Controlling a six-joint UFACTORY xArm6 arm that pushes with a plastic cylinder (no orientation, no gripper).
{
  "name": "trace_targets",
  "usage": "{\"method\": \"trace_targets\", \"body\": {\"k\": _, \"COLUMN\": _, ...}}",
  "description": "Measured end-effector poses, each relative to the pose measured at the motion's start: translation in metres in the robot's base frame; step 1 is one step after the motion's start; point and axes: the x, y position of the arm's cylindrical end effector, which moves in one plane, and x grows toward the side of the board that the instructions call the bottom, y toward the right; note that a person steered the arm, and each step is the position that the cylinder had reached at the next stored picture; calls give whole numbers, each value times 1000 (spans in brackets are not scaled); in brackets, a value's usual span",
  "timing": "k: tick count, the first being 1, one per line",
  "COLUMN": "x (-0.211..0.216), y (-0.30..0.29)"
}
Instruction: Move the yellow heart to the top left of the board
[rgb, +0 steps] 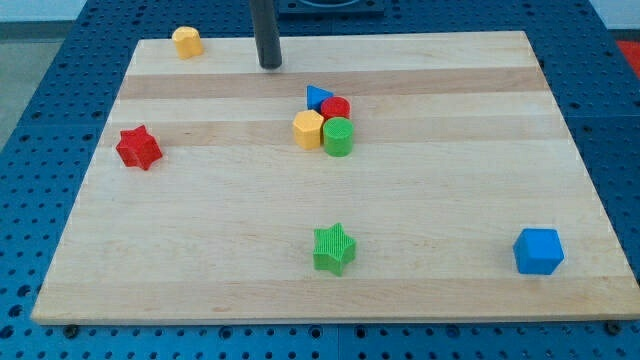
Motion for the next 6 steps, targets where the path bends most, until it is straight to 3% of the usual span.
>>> {"method": "trace_targets", "body": {"k": 1, "x": -37, "y": -36}}
{"method": "trace_targets", "body": {"k": 6, "x": -23, "y": -181}}
